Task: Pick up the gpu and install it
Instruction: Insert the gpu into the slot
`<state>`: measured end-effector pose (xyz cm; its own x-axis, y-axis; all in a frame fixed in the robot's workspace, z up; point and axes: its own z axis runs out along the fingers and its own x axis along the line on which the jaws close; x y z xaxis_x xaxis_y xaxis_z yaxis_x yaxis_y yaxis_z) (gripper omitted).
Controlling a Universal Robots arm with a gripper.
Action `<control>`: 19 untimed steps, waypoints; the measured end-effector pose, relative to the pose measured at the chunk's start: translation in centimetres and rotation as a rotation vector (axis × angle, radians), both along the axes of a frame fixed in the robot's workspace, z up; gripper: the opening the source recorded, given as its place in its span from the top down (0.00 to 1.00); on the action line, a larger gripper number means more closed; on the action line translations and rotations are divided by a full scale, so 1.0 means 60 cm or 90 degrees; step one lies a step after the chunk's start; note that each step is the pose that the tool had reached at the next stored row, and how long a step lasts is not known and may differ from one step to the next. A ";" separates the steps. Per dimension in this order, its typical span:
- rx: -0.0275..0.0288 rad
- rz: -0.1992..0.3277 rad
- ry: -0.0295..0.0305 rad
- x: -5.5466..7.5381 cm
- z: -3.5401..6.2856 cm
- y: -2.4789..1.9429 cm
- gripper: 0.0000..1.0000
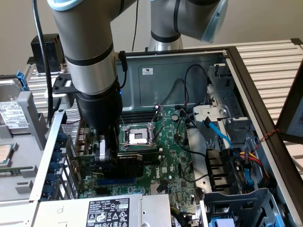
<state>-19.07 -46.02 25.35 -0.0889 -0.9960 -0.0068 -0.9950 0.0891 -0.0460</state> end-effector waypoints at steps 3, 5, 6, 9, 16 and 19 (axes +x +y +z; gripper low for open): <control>-0.0003 0.001 0.0001 0.000 0.000 0.0000 0.73; -0.0003 0.002 0.0001 0.000 0.000 0.0000 0.73; -0.0003 0.002 0.0002 0.000 0.000 0.0000 0.73; -0.0003 0.004 0.0001 0.000 0.000 0.0004 0.73; -0.0008 0.006 0.0002 0.000 0.000 0.0007 0.73; -0.0014 0.006 0.0002 0.000 -0.001 0.0007 0.73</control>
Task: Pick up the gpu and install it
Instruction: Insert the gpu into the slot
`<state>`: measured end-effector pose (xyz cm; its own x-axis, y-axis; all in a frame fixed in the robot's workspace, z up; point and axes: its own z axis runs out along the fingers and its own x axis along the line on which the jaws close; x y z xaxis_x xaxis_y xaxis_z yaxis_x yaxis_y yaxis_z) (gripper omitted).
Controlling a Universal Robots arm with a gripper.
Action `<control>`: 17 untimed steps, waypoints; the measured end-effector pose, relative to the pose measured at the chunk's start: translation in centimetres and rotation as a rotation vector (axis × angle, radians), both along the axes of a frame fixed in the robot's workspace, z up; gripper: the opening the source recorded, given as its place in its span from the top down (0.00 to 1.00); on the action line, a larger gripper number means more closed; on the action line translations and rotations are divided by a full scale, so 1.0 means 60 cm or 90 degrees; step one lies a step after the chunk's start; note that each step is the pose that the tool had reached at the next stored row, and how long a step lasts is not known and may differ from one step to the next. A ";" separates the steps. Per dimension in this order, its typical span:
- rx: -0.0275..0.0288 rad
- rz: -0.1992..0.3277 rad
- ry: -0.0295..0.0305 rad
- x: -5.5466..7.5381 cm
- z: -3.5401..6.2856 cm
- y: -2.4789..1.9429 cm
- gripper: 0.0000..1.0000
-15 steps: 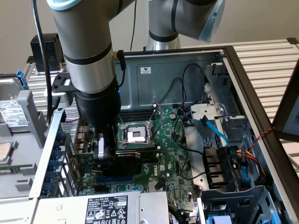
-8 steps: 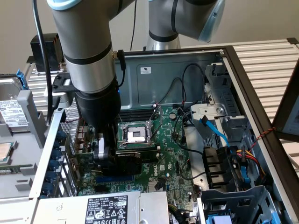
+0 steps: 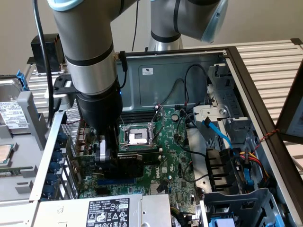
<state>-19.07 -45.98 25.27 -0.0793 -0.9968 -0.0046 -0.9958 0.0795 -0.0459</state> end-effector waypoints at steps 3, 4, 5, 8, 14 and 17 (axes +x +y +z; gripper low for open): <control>-0.0004 0.001 0.0000 0.000 -0.001 0.0001 0.73; -0.0006 0.001 0.0000 0.000 -0.001 0.0002 0.73; -0.0006 0.001 -0.0001 0.000 -0.001 0.0006 0.73; -0.0016 0.002 -0.0001 0.000 -0.001 0.0020 0.73; -0.0027 0.003 0.0000 0.000 -0.002 0.0021 0.73; -0.0029 0.004 0.0000 0.000 -0.003 0.0021 0.73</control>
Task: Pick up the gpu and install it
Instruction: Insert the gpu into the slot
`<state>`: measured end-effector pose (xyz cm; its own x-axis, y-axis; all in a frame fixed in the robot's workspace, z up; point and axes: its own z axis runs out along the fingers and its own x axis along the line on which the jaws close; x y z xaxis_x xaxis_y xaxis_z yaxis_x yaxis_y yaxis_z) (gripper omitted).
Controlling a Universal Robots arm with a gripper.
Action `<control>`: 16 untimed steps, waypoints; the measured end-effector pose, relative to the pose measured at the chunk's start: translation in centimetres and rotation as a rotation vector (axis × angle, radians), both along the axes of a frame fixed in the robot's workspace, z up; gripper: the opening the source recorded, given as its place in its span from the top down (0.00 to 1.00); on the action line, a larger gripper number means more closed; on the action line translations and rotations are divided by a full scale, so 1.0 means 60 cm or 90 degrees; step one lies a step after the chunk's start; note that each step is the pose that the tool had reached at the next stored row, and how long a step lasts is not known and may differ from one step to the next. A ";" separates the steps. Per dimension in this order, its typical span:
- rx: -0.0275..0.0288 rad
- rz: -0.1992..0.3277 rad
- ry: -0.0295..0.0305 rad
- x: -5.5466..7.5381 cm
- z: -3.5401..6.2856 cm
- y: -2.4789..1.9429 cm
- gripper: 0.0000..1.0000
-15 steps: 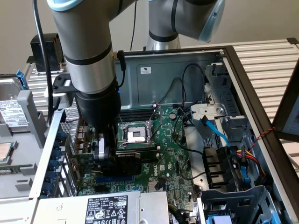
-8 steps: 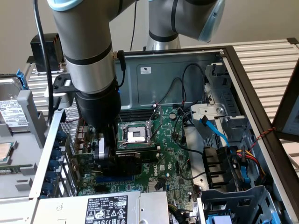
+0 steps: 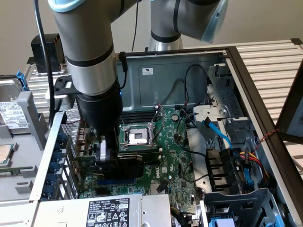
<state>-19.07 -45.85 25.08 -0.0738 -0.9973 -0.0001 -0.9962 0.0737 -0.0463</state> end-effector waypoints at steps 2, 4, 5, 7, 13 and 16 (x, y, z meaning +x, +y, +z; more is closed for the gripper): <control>-0.0001 0.000 0.0000 0.000 0.000 0.0000 0.73; 0.0000 0.000 0.0000 0.000 0.000 0.0000 0.73; -0.0001 0.000 -0.0001 0.000 0.000 0.0000 0.73; -0.0001 0.002 -0.0001 0.000 0.000 0.0000 0.73; -0.0001 0.006 0.0000 0.000 0.000 0.0000 0.73; -0.0001 0.010 0.0000 0.000 0.000 -0.0001 0.73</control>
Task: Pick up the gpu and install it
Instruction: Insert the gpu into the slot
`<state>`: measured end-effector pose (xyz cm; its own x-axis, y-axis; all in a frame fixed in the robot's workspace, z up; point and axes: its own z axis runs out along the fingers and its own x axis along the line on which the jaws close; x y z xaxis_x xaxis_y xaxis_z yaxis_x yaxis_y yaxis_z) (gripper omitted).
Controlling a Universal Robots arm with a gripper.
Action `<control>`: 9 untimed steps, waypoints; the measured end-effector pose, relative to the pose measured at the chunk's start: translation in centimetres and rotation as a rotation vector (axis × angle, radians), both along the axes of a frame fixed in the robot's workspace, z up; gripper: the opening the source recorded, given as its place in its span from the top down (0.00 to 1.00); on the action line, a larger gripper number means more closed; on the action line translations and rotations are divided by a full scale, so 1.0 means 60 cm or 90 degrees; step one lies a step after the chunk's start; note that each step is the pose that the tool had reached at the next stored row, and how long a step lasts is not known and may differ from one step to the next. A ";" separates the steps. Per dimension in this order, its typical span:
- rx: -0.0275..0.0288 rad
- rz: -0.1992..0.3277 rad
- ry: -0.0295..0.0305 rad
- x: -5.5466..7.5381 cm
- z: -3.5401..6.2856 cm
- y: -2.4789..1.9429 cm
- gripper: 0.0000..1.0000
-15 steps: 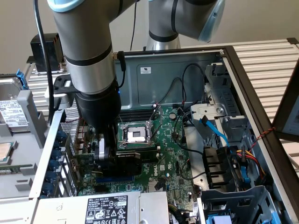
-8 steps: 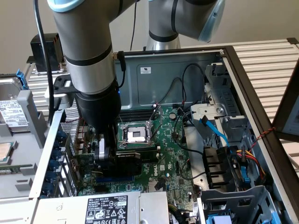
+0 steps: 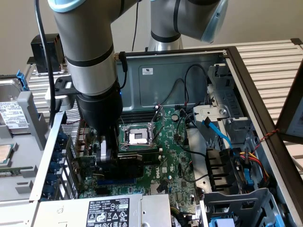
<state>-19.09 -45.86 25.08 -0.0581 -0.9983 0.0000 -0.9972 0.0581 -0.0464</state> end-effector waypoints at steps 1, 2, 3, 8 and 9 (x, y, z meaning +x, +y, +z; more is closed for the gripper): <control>0.0000 0.001 0.0000 0.000 0.000 -0.0001 0.73; 0.0000 0.002 0.0000 0.000 0.000 -0.0001 0.73; 0.0000 0.002 0.0000 0.000 0.000 -0.0001 0.73; -0.0004 0.003 0.0000 0.000 0.000 -0.0001 0.73; -0.0004 0.003 0.0000 0.000 0.000 -0.0001 0.73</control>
<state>-19.09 -45.87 25.07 -0.0539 -0.9985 0.0005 -0.9975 0.0538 -0.0463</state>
